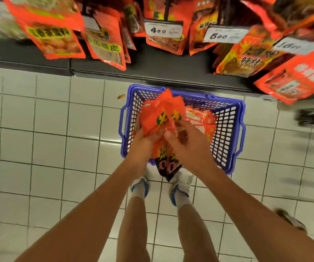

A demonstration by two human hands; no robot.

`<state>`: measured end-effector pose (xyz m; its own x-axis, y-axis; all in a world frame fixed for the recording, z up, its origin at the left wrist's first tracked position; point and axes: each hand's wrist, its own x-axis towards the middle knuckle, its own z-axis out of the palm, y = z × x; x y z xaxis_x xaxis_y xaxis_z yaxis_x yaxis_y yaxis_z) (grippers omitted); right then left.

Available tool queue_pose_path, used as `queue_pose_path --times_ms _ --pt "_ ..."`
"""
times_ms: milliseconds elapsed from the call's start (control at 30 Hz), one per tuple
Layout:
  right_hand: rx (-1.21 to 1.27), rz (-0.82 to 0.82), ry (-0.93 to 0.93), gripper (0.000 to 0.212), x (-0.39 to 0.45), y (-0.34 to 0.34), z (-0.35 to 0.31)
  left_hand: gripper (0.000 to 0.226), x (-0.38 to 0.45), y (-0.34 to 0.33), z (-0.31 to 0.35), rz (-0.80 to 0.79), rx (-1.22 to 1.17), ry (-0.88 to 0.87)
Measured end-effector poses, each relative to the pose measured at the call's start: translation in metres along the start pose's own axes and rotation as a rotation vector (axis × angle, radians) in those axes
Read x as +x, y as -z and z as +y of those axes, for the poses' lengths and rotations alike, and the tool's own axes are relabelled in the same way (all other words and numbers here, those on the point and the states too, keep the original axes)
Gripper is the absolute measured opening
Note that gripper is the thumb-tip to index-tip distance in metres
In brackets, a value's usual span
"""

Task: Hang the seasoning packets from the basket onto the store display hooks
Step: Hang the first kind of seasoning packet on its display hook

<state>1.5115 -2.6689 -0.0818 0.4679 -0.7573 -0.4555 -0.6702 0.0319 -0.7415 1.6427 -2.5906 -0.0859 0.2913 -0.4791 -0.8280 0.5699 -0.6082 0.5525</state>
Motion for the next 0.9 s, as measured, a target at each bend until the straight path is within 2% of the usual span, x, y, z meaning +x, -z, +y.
queue_pose_path --times_ms 67,133,200,233,300,367,400,467,533,667,733,800,900 --pt "-0.001 -0.009 0.073 0.040 -0.008 0.009 -0.029 0.040 -0.020 -0.003 0.021 -0.056 -0.105 -0.015" --pt "0.097 -0.008 0.091 0.041 -0.016 0.028 -0.058 0.042 -0.047 -0.001 0.046 -0.124 -0.191 -0.009" --pt "0.226 -0.047 0.085 0.033 -0.027 0.048 -0.088 0.047 -0.075 0.000 0.069 -0.177 -0.152 -0.055" --pt "0.277 -0.086 0.069 0.030 -0.033 0.058 -0.104 0.039 -0.090 -0.002 0.082 -0.182 -0.077 -0.114" --pt "0.383 -0.148 0.028 0.031 -0.048 0.077 -0.136 0.019 -0.122 -0.007 0.108 -0.107 0.026 -0.198" --pt "0.435 -0.138 -0.001 0.021 -0.062 0.105 -0.165 0.020 -0.154 -0.009 0.136 -0.010 0.020 -0.258" --pt "0.387 -0.064 0.031 0.014 -0.067 0.122 -0.179 0.023 -0.169 -0.010 0.151 0.019 0.002 -0.284" --pt "0.288 0.145 0.101 0.025 -0.071 0.157 -0.205 0.028 -0.201 -0.010 0.181 0.031 -0.024 -0.321" --pt "0.287 0.229 0.128 0.032 -0.073 0.190 -0.237 0.038 -0.236 -0.011 0.211 -0.006 -0.058 -0.380" --pt "0.476 0.001 0.198 0.046 -0.095 0.234 -0.321 0.055 -0.306 -0.012 0.271 -0.029 -0.033 -0.507" --pt "0.577 -0.055 0.285 0.044 -0.109 0.250 -0.364 0.054 -0.339 -0.009 0.301 -0.009 -0.014 -0.606" --pt "0.635 -0.025 0.352 0.038 -0.122 0.266 -0.403 0.049 -0.370 -0.006 0.332 0.010 -0.020 -0.700" --pt "0.651 0.103 0.448 0.053 -0.140 0.291 -0.459 0.045 -0.417 0.005 0.381 0.061 -0.098 -0.829"
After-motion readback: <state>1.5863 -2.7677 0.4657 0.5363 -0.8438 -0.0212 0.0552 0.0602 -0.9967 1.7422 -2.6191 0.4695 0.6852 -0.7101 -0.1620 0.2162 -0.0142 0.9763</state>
